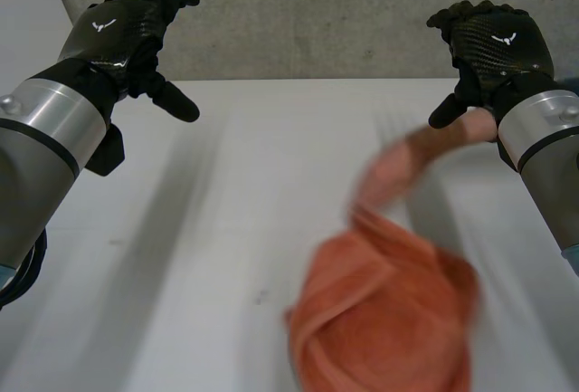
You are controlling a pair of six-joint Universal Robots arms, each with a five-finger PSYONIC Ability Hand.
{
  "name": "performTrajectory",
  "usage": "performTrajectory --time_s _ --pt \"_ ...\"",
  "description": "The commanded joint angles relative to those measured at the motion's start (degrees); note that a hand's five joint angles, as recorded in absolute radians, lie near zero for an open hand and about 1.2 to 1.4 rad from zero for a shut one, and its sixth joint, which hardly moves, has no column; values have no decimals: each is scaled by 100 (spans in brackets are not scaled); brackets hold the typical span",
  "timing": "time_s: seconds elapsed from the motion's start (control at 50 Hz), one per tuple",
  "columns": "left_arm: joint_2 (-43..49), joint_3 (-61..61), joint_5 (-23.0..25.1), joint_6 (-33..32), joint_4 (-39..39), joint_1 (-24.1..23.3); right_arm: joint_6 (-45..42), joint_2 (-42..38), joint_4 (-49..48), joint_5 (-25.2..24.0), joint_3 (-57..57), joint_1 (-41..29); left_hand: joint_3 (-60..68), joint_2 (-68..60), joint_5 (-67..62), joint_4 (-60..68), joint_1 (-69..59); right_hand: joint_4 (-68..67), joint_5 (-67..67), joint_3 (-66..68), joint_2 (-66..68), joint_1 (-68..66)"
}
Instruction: Fold the laundry
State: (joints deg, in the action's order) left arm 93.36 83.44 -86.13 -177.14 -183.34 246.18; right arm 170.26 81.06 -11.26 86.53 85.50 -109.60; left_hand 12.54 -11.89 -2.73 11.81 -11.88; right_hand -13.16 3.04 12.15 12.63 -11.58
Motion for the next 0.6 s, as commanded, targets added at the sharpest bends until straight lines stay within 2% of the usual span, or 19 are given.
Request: performTrajectory --time_s 0.02,0.5,0.56,0.6 --pt "60 6 0 -4 1 1 -2 -2 1 -180 -16 0 -250 184 269 -176 183 316 -304 -215 -263 158" --pt "288 15 0 -4 9 1 -19 -55 98 -488 -60 9 -250 184 269 -176 183 316 -304 -215 -263 158" --pt "410 -11 26 -4 9 1 -28 -134 265 -638 -103 9 -216 151 235 -143 150 316 -304 -215 -263 158" --pt "517 -47 35 -4 27 1 -115 -195 815 -786 -173 0 -132 66 151 -58 66 316 -304 -215 -263 158"
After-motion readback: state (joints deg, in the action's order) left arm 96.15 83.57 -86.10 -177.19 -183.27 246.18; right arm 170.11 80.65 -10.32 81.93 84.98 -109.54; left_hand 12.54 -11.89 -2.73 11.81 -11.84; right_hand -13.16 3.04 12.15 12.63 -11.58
